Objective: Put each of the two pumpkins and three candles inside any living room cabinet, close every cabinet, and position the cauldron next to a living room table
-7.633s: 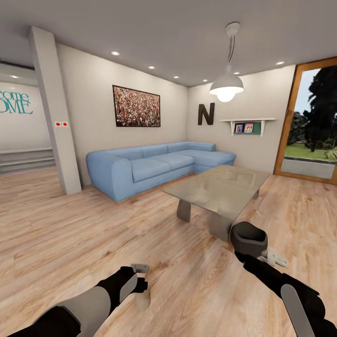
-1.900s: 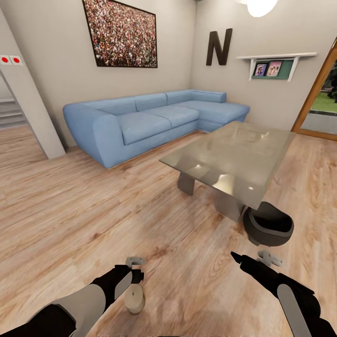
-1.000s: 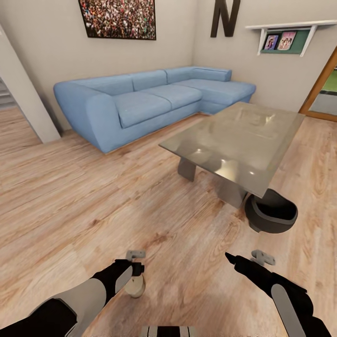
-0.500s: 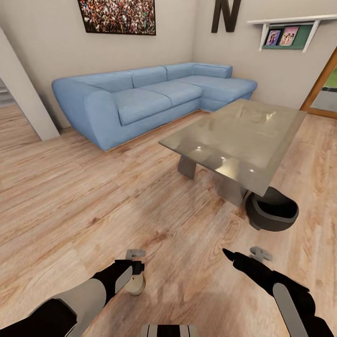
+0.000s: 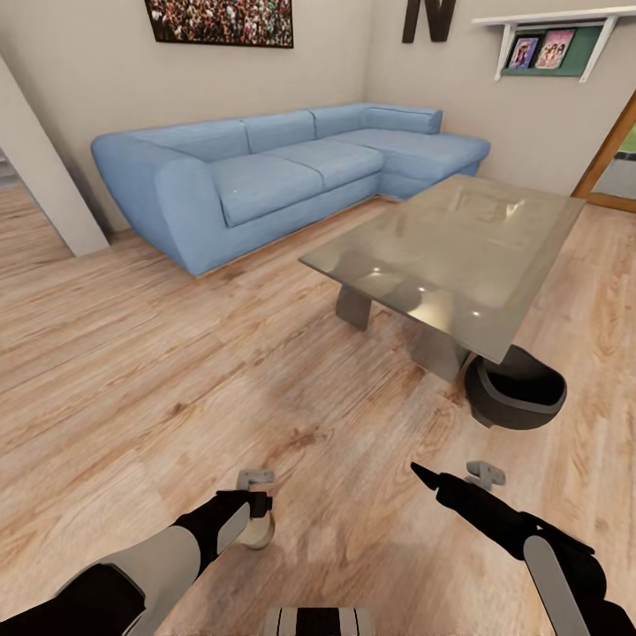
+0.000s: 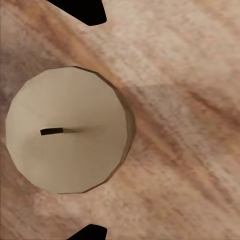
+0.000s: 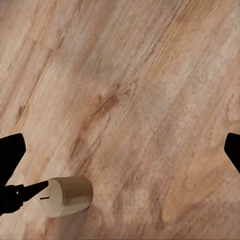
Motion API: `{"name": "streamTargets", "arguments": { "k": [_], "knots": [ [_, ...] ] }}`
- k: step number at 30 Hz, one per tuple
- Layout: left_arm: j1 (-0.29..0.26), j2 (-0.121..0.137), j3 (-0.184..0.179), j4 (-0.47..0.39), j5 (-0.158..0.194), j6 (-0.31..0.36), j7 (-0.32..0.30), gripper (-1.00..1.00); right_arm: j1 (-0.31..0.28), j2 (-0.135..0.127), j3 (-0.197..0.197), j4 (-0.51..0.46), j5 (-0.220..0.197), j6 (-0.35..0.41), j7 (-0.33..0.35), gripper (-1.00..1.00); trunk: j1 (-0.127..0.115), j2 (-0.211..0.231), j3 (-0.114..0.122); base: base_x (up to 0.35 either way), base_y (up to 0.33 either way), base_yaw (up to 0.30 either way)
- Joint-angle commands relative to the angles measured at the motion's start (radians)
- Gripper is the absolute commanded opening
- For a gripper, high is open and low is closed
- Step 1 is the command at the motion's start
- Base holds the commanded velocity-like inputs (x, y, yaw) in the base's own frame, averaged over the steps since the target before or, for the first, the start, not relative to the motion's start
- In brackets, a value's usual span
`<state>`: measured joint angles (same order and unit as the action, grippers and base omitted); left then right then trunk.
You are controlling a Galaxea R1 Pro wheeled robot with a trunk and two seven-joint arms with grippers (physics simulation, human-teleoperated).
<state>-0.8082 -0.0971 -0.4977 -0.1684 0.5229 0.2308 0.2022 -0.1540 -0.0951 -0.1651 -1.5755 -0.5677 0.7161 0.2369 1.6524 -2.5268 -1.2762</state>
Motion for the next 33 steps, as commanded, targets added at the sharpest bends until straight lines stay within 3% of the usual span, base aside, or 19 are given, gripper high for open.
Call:
{"name": "streamTargets", "arguments": {
  "k": [1, 16, 22, 28, 33],
  "knots": [
    [0.000, 0.000, -0.008, -0.002, 0.008, 0.006, 0.006, 1.00, 0.000, 0.000, -0.002, 0.000, 0.001, 0.006, 0.005, 1.00, 0.000, 0.000, -0.001, 0.000, 0.000, 0.000],
    [0.000, -0.001, -0.016, -0.004, 0.008, 0.004, 0.006, 1.00, 0.001, 0.001, -0.002, 0.002, 0.001, 0.005, 0.007, 1.00, 0.006, -0.003, -0.051, 0.000, 0.000, 0.000],
    [0.000, -0.001, -0.016, -0.006, 0.009, 0.002, 0.006, 1.00, 0.001, 0.002, -0.002, 0.003, 0.001, 0.005, 0.007, 1.00, 0.006, -0.003, -0.051, 0.000, 0.000, 0.000],
    [0.000, -0.001, -0.016, -0.005, 0.009, -0.017, 0.006, 1.00, 0.001, 0.002, -0.002, 0.003, 0.001, 0.005, 0.007, 1.00, 0.008, -0.005, -0.074, 0.000, 0.000, 0.000],
    [0.000, -0.001, -0.016, -0.005, 0.009, -0.023, 0.006, 1.00, 0.001, 0.003, -0.002, 0.004, 0.001, 0.005, 0.007, 1.00, 0.008, -0.005, -0.074, 0.000, 0.000, 0.000]
  ]
}}
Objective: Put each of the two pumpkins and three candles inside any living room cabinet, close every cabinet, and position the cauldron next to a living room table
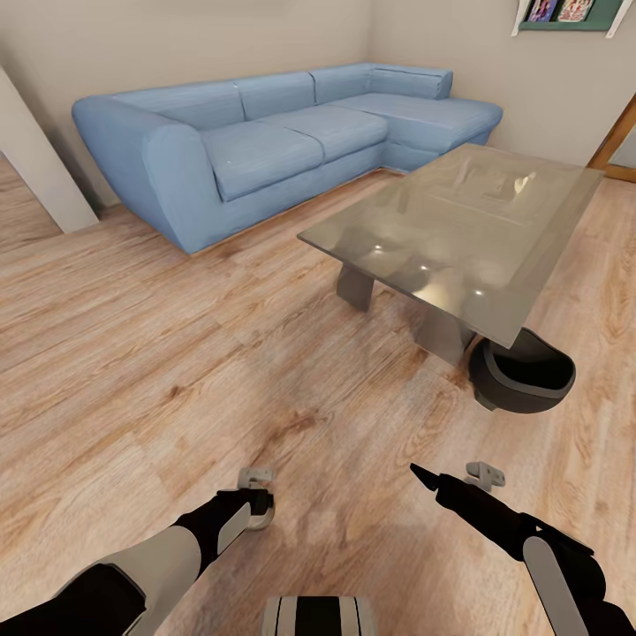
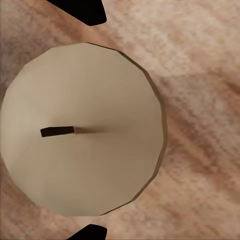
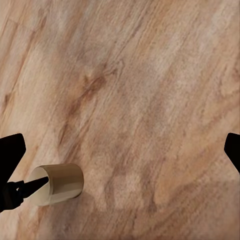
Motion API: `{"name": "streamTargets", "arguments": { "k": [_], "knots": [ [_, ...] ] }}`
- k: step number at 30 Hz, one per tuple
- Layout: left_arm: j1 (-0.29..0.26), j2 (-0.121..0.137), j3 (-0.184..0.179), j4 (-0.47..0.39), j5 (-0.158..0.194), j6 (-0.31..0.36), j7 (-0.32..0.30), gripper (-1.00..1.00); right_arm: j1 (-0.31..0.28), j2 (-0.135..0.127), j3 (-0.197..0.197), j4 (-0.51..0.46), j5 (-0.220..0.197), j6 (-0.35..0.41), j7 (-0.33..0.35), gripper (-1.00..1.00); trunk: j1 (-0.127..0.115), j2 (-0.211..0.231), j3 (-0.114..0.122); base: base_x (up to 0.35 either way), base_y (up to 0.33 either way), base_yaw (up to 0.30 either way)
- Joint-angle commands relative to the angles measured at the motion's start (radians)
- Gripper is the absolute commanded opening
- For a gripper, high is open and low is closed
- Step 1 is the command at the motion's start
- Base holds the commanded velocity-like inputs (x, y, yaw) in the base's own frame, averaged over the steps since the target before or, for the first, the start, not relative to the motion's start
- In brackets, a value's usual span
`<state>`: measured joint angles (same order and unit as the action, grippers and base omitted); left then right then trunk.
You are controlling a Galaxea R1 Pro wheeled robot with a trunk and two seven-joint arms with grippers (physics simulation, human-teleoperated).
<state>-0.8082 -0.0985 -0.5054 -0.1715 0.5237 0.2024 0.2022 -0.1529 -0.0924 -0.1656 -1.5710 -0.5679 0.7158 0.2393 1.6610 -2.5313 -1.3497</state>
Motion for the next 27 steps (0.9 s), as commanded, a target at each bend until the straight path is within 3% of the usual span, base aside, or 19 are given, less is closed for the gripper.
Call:
{"name": "streamTargets", "arguments": {
  "k": [1, 7, 13, 18, 24, 27],
  "knots": [
    [0.000, 0.000, -0.008, -0.002, 0.009, 0.004, 0.006, 1.00, -0.001, 0.000, -0.002, 0.000, 0.001, 0.005, 0.005, 1.00, 0.000, 0.000, -0.001, 0.000, 0.000, 0.000],
    [0.000, 0.001, -0.008, -0.003, 0.009, 0.003, 0.006, 1.00, -0.001, 0.000, -0.002, 0.000, 0.001, 0.005, 0.005, 1.00, 0.000, 0.000, -0.001, 0.000, 0.000, 0.000],
    [0.000, 0.002, -0.008, -0.003, 0.009, 0.003, 0.006, 1.00, -0.001, 0.000, -0.002, 0.000, 0.000, 0.005, 0.005, 1.00, 0.003, -0.002, -0.024, 0.000, 0.000, 0.000],
    [0.000, 0.002, -0.008, -0.003, 0.009, 0.003, 0.005, 1.00, -0.001, 0.000, -0.002, 0.000, 0.000, 0.005, 0.005, 1.00, 0.003, -0.002, -0.024, 0.000, 0.000, 0.000],
    [0.000, 0.002, -0.009, -0.005, 0.009, 0.002, 0.005, 1.00, -0.001, 0.000, -0.002, 0.000, 0.000, 0.005, 0.005, 1.00, 0.005, -0.003, -0.047, 0.000, 0.000, 0.000],
    [0.000, 0.002, -0.009, -0.005, 0.009, 0.003, 0.005, 1.00, -0.001, 0.001, -0.002, 0.000, 0.000, 0.005, 0.005, 1.00, 0.005, -0.003, -0.047, 0.000, 0.000, 0.000]
  ]
}}
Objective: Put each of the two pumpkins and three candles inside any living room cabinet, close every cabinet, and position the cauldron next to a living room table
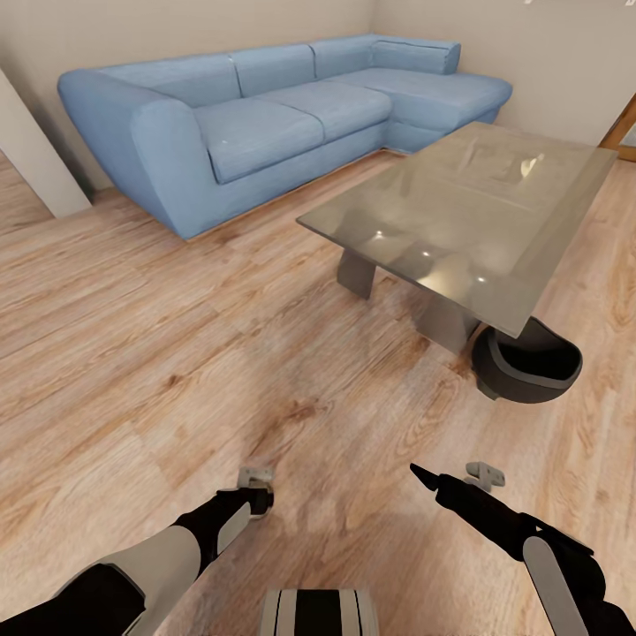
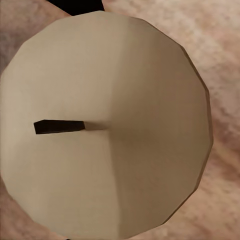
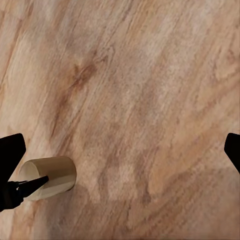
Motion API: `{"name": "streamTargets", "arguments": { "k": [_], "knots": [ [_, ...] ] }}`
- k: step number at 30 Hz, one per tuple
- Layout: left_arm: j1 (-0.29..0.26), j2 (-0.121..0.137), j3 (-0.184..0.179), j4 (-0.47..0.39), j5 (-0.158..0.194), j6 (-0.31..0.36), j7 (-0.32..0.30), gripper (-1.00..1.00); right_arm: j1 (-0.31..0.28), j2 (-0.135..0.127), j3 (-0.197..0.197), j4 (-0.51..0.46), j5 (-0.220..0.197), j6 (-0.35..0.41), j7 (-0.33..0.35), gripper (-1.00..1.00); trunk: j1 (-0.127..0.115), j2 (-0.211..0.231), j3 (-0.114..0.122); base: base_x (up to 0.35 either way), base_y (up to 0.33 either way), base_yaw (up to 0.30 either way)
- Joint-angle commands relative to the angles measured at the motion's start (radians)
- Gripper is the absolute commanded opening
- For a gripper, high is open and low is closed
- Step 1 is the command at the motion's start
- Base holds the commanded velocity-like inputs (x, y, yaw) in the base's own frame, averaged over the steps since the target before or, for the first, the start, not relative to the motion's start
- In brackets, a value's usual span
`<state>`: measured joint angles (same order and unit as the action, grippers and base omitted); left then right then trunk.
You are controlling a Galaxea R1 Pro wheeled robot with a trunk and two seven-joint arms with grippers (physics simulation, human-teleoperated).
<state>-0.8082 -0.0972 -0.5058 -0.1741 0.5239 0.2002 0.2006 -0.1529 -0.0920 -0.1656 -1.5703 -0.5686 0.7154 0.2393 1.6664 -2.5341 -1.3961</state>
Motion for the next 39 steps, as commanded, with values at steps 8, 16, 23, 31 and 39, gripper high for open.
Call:
{"name": "streamTargets", "arguments": {
  "k": [8, 16, 23, 31, 39],
  "knots": [
    [0.000, 0.001, -0.009, -0.002, 0.008, 0.005, 0.006, 1.00, 0.000, 0.000, -0.002, 0.000, 0.001, 0.006, 0.005, 1.00, 0.000, 0.000, -0.001, 0.000, 0.000, 0.000],
    [0.000, 0.001, -0.009, -0.002, 0.008, 0.004, 0.006, 1.00, 0.000, 0.000, -0.002, 0.000, 0.001, 0.006, 0.005, 1.00, 0.000, 0.000, -0.001, 0.000, 0.000, 0.000],
    [0.000, 0.001, -0.009, -0.002, 0.009, 0.004, 0.006, -1.00, 0.000, 0.000, -0.002, 0.000, 0.001, 0.006, 0.005, 1.00, 0.000, 0.000, -0.001, 0.000, 0.000, 0.000],
    [0.000, 0.001, -0.006, -0.002, 0.010, -0.038, 0.006, -1.00, 0.000, 0.000, -0.002, 0.000, 0.001, 0.006, 0.005, 1.00, 0.000, 0.000, -0.001, 0.000, 0.000, 0.000],
    [0.000, 0.002, -0.001, -0.002, 0.015, -0.033, 0.006, -1.00, 0.000, 0.000, -0.002, 0.000, 0.001, 0.006, 0.005, 1.00, 0.000, 0.000, -0.001, 0.000, 0.000, 0.000]
  ]
}}
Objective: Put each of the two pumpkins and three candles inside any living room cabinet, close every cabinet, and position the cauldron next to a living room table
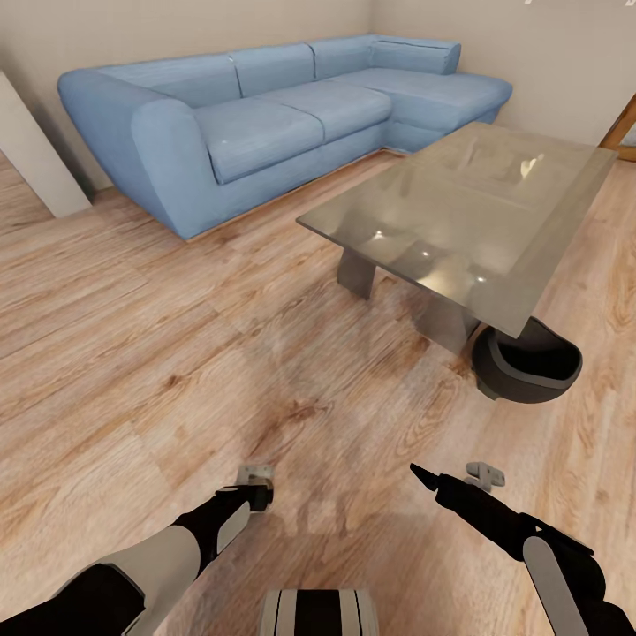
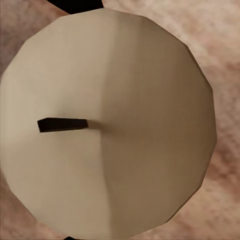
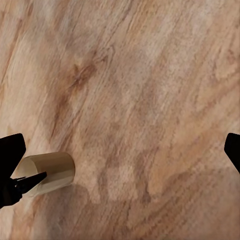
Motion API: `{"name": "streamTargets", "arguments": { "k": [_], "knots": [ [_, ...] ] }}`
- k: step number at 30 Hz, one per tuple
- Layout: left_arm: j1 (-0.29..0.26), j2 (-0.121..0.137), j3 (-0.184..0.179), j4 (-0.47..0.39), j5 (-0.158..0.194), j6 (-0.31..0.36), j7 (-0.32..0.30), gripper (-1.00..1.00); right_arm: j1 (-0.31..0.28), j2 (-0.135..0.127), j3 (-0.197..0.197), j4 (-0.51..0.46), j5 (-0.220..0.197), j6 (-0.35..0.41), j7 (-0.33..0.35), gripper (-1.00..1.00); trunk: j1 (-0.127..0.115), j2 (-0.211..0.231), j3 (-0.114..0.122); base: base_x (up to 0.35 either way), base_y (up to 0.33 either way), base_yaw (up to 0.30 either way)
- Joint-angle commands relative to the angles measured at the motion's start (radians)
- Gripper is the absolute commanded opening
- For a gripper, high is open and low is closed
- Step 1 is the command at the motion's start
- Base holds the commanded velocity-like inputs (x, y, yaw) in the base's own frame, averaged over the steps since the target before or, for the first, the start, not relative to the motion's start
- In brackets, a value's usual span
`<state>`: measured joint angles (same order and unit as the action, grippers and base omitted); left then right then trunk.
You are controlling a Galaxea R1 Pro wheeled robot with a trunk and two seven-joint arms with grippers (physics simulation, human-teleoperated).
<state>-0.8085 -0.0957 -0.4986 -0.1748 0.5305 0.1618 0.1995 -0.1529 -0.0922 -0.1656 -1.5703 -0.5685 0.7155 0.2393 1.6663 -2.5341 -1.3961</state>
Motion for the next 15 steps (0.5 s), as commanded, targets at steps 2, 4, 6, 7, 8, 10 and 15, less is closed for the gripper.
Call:
{"name": "streamTargets", "arguments": {
  "k": [2, 4, 6, 7, 8, 10, 15],
  "knots": [
    [0.000, 0.001, -0.008, -0.002, 0.009, 0.006, 0.006, -1.00, 0.000, 0.000, -0.002, 0.000, 0.001, 0.006, 0.005, 1.00, 0.000, 0.000, -0.001, 0.000, 0.000, 0.000],
    [0.000, 0.001, -0.008, -0.002, 0.009, 0.006, 0.006, -1.00, 0.000, 0.000, -0.002, 0.000, 0.001, 0.006, 0.005, 1.00, 0.000, 0.000, -0.001, 0.000, 0.000, 0.000],
    [0.000, 0.001, -0.008, -0.002, 0.008, 0.006, 0.006, -1.00, 0.000, 0.000, -0.002, 0.000, 0.001, 0.006, 0.005, 1.00, 0.000, 0.000, -0.001, 0.000, 0.000, 0.000],
    [0.000, 0.001, -0.008, -0.002, 0.008, 0.007, 0.006, -1.00, 0.000, 0.000, -0.002, 0.000, 0.001, 0.006, 0.005, 1.00, -0.001, 0.000, 0.003, 0.000, 0.000, 0.000],
    [0.000, 0.001, -0.008, -0.002, 0.008, 0.007, 0.006, -1.00, 0.000, 0.000, -0.002, 0.000, 0.001, 0.006, 0.005, 1.00, -0.001, 0.000, 0.007, 0.000, 0.000, 0.000],
    [0.000, 0.001, -0.008, -0.002, 0.008, 0.009, 0.006, -1.00, 0.000, 0.000, -0.001, 0.000, 0.001, 0.006, 0.005, 1.00, -0.002, 0.001, 0.015, 0.000, 0.000, 0.000],
    [0.000, 0.001, -0.007, -0.002, 0.010, 0.012, 0.005, -1.00, 0.000, 0.000, -0.002, 0.000, 0.002, 0.006, 0.005, 1.00, -0.004, 0.002, 0.034, 0.000, 0.000, 0.000]
  ]
}}
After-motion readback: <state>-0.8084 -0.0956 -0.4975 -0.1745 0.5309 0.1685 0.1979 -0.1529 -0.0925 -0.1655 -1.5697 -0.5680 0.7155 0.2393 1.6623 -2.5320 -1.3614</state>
